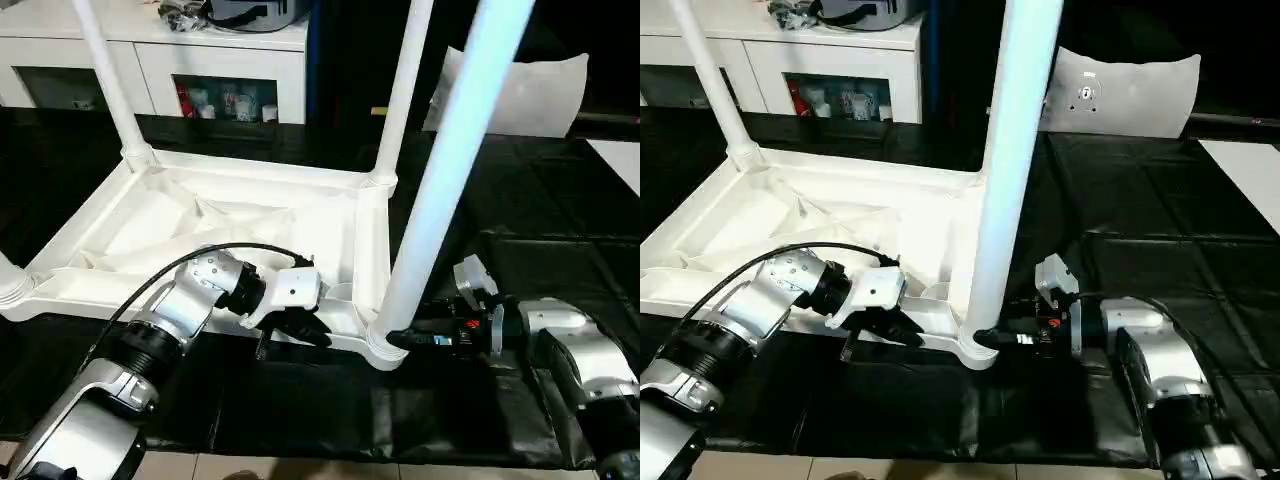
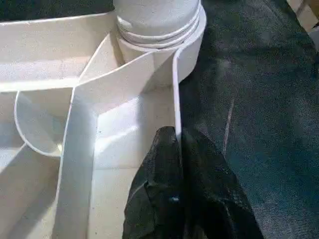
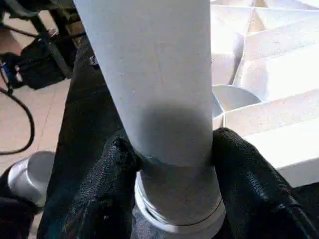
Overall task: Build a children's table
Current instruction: Rotate leg to tighten
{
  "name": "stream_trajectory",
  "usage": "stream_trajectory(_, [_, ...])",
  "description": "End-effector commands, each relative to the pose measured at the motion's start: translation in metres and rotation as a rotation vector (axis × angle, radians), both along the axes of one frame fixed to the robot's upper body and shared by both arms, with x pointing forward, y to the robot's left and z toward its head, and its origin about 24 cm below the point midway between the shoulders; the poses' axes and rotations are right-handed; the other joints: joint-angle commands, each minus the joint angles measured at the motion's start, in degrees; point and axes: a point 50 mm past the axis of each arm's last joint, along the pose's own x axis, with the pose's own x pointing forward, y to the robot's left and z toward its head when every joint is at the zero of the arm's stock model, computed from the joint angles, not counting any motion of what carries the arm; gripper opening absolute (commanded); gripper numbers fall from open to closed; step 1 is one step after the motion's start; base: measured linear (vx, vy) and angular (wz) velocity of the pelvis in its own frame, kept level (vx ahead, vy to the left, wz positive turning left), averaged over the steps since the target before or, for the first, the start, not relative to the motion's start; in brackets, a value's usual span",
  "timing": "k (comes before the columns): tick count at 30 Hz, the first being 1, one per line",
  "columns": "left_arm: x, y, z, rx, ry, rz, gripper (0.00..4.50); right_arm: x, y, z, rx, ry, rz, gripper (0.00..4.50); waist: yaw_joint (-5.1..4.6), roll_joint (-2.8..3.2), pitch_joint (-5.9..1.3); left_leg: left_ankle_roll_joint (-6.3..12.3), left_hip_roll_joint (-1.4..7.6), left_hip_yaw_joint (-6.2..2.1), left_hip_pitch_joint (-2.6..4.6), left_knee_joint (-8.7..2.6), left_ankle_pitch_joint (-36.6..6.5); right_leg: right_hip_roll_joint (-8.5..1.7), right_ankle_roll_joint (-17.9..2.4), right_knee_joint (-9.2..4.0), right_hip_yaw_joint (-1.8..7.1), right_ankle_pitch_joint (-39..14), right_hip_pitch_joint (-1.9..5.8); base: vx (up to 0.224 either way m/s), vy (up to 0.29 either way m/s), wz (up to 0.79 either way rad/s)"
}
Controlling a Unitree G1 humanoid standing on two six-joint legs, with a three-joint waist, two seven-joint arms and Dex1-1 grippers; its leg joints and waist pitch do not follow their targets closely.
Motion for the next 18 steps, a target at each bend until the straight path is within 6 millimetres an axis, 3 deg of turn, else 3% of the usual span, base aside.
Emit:
stream_trajectory(1, [0.008,-0.023,0.006,-0.043,-0.032,0.082,0.00,0.001,0.030,0.004,0.061,0.000,-0.023,1.95,-0.39,-0.46,-3.61,2.99,3.37,-0.82,0.89,-4.01,-11.6,-5.15,-10.2,-4.29,2.67,-21.3,2.34,0.000,0.000,0.00])
stream_trajectory(2, [0.012,-0.028,0.007,-0.054,-0.038,0.124,0.00,0.004,0.036,0.002,0.045,-0.016,-0.083,1.95,-0.54,-0.35,-3.54,2.05,3.37,-1.02,1.26,-4.04,-12.7,-5.23,-9.7,-4.46,2.67,-23.2,2.04,0.000,0.000,0.00])
stream_trajectory(4, [0.016,-0.033,0.008,-0.061,-0.046,0.162,0.00,0.008,0.043,-0.001,0.029,-0.033,-0.160,1.95,-0.84,-0.28,-3.52,1.18,3.13,-1.18,1.18,-4.11,-13.7,-5.36,-8.9,-4.68,2.55,-25.5,2.15,0.000,0.000,0.00])
stream_trajectory(5, [0.021,-0.043,0.010,-0.078,-0.063,0.230,0.00,0.017,0.052,-0.003,-0.015,-0.067,-0.290,1.95,-1.36,-0.28,-3.30,0.29,2.95,-1.38,1.19,-4.23,-15.6,-5.41,-7.4,-5.22,2.39,-29.2,1.99,0.000,0.000,0.00])
stream_trajectory(7, [0.025,-0.050,0.011,-0.092,-0.069,0.286,0.00,0.021,0.058,-0.004,-0.024,-0.063,-0.375,1.94,-2.23,-0.34,-3.30,-0.30,2.76,-1.63,1.25,-4.25,-17.4,-5.33,-6.4,-5.56,2.10,-31.6,1.97,0.000,0.000,0.00])
stream_trajectory(8, [0.028,-0.055,0.011,-0.102,-0.072,0.328,0.00,0.024,0.062,-0.004,-0.026,-0.049,-0.438,1.93,-2.53,0.01,-3.31,-0.41,2.79,-1.70,1.28,-4.29,-17.5,-5.32,-6.6,-5.53,2.14,-31.1,1.92,0.000,0.000,0.00])
stream_trajectory(9, [0.032,-0.063,0.013,-0.132,-0.068,0.417,0.00,0.030,0.068,-0.006,-0.035,-0.026,-0.554,1.93,-3.26,-0.07,-3.41,-0.40,2.81,-1.70,1.26,-4.30,-18.1,-5.15,-7.0,-5.63,2.22,-29.5,1.83,0.000,0.000,0.00])
stream_trajectory(15, [0.037,-0.076,0.017,-0.173,-0.076,0.525,0.00,0.038,0.079,-0.005,0.021,0.055,-0.755,1.93,-3.57,-0.07,-3.86,1.49,2.63,-1.42,0.73,-4.07,-14.2,-5.20,-9.3,-5.00,2.67,-21.7,2.20,0.000,0.000,0.00])
stream_trajectory(18, [0.036,-0.076,0.017,-0.162,-0.092,0.507,0.00,0.038,0.081,-0.004,-0.003,-0.017,-0.743,2.61,-3.34,0.00,-4.06,2.44,2.68,-1.21,0.58,-3.91,-11.6,-5.10,-10.3,-4.48,2.83,-16.6,2.43,0.000,0.000,0.00])
